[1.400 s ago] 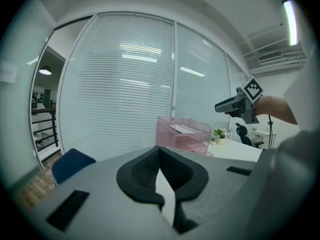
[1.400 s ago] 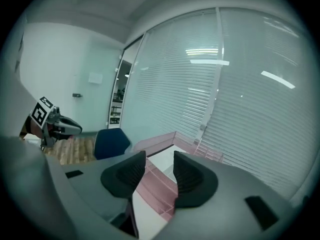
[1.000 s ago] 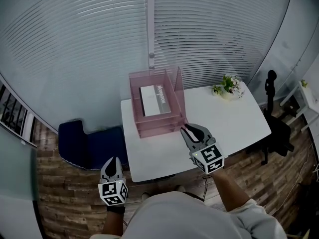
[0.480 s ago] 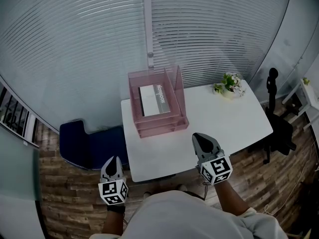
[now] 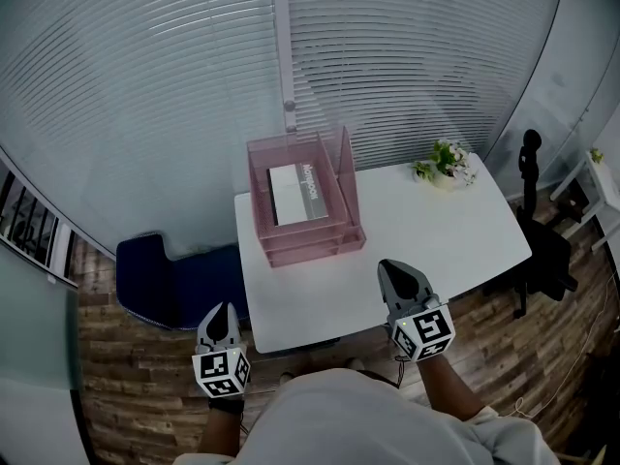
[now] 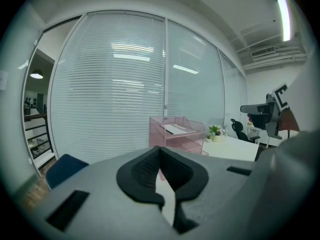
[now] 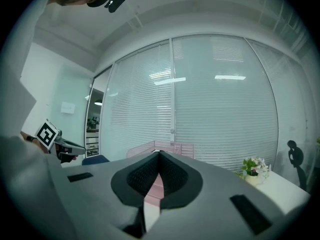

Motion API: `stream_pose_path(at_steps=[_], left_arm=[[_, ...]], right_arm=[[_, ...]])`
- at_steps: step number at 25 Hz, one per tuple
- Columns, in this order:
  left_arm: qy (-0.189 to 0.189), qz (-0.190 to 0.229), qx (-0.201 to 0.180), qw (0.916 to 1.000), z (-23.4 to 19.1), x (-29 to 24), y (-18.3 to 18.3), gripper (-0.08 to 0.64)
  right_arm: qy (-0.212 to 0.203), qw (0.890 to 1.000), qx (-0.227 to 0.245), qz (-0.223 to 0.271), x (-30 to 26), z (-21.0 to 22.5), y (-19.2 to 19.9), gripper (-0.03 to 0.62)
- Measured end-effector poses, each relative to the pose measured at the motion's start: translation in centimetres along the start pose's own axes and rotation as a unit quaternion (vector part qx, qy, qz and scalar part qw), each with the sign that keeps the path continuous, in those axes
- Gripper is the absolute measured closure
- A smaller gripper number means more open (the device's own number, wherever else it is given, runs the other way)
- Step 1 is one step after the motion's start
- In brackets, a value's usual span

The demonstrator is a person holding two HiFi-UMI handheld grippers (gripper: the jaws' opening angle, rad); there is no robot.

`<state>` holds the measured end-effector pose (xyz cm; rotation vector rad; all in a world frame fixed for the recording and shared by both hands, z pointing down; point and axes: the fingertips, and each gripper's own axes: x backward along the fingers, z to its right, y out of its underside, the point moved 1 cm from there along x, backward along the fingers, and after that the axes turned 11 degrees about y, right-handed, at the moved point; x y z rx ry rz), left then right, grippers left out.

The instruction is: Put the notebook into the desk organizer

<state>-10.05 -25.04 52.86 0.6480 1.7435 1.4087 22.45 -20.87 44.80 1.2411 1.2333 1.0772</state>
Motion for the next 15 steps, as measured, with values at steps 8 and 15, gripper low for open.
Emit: stream_pose_path(at_steps=[8,15], left_arm=[[-0.004,-0.001,0.004,1.0,0.39,0.28,0.45,0.552],[-0.006,-0.003,0.006,1.0,0.33,0.34,0.8,0.552]], right_arm=[[-0.002,1.0,0.002,0.005,-0.06,0.16,-0.19,0.578],[-0.002,1.0,0.002,0.006,-0.37,0.17,-0.23,0.578]])
